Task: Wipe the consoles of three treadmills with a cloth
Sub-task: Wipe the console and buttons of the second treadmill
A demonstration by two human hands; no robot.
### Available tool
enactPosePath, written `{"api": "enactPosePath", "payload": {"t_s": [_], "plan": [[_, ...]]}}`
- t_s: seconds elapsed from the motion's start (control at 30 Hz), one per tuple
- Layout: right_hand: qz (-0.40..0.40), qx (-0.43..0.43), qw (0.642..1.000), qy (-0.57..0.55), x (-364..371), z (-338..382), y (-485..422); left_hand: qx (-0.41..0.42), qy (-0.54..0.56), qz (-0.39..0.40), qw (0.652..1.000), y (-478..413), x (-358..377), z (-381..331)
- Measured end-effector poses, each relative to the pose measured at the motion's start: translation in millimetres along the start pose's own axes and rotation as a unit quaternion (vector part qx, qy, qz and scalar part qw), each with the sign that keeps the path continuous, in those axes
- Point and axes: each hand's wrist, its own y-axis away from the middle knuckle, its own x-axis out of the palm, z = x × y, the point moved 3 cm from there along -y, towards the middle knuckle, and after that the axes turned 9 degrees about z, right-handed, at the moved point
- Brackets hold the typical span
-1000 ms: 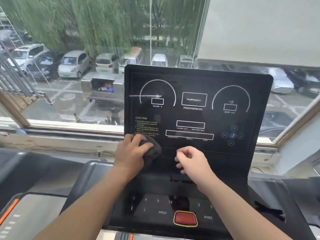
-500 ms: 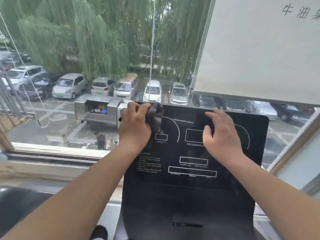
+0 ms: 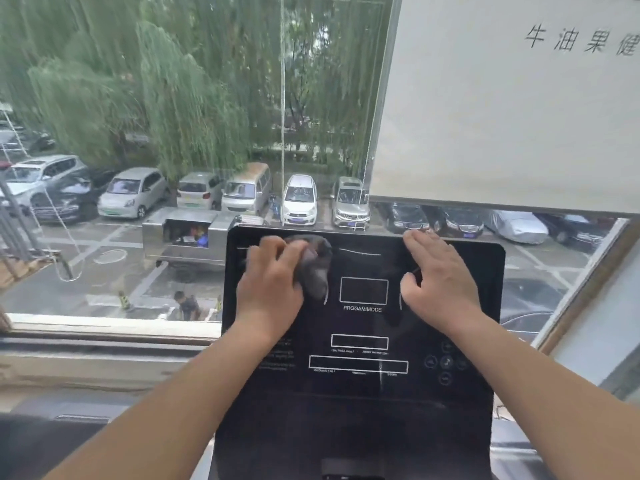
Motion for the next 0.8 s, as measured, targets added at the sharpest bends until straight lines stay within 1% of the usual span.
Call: {"api": "enactPosePath", "payload": {"t_s": [0.03, 0.07, 0.1, 0.13, 0.2, 0.27, 0.3, 0.33, 0.37, 0.4, 0.47, 0.5, 0.53, 0.57, 0.6, 0.63, 0.67, 0.7, 0.73, 0.8], "plan": [[0.009, -0.006, 1.0, -0.011, -4, -1, 0, -0.069, 0.023, -0.032, 0.997, -8, -2, -4], [0.019, -0.012, 0.999, -0.032, -9, -4, 1, -0.119, 0.039, -0.055, 0.991, -11, -1, -13], [0.028, -0.018, 0.998, -0.061, -15, -8, 3, -0.134, 0.044, -0.06, 0.988, -9, 5, -25], [0.029, -0.02, 0.995, -0.09, -20, -15, 6, -0.113, 0.038, -0.049, 0.992, -2, 16, -40], [-0.009, 0.001, 0.993, -0.115, -30, -38, 11, -0.001, 0.022, 0.0, 1.0, 15, 43, -69], [-0.042, 0.064, 0.99, -0.119, -39, -68, 13, 0.131, -0.021, 0.075, 0.988, 24, 65, -91], [-0.037, 0.09, 0.987, -0.126, -41, -82, 15, 0.176, -0.044, 0.095, 0.979, 19, 69, -99], [-0.022, 0.101, 0.985, -0.138, -41, -94, 16, 0.192, -0.055, 0.092, 0.976, 8, 69, -107], [0.001, 0.101, 0.983, -0.157, -41, -103, 18, 0.176, -0.048, 0.068, 0.981, -5, 66, -115], [0.017, 0.09, 0.98, -0.175, -42, -111, 19, 0.131, -0.028, 0.037, 0.99, -20, 62, -124], [0.018, 0.069, 0.976, -0.206, -46, -123, 18, 0.003, 0.031, -0.011, 0.999, -44, 60, -143], [0.015, 0.067, 0.972, -0.224, -49, -129, 16, -0.036, 0.043, -0.026, 0.998, -51, 62, -154], [0.012, 0.069, 0.967, -0.246, -51, -133, 14, -0.036, 0.043, -0.028, 0.998, -52, 67, -168], [0.007, 0.07, 0.96, -0.271, -53, -138, 13, 0.007, 0.036, -0.02, 0.999, -49, 77, -184], [0.002, 0.068, 0.953, -0.295, -53, -142, 11, 0.082, 0.015, -0.006, 0.997, -43, 91, -199], [-0.002, 0.065, 0.946, -0.316, -52, -145, 11, 0.172, -0.025, 0.017, 0.985, -34, 109, -213], [-0.005, 0.06, 0.94, -0.335, -51, -146, 10, 0.244, -0.066, 0.044, 0.967, -26, 123, -224], [-0.007, 0.058, 0.934, -0.352, -51, -147, 10, 0.279, -0.087, 0.06, 0.955, -25, 131, -232], [-0.008, 0.056, 0.929, -0.367, -50, -148, 10, 0.276, -0.086, 0.056, 0.956, -33, 133, -239], [-0.005, 0.06, 0.921, -0.386, -50, -150, 8, 0.207, -0.054, 0.011, 0.977, -53, 129, -249]]}}
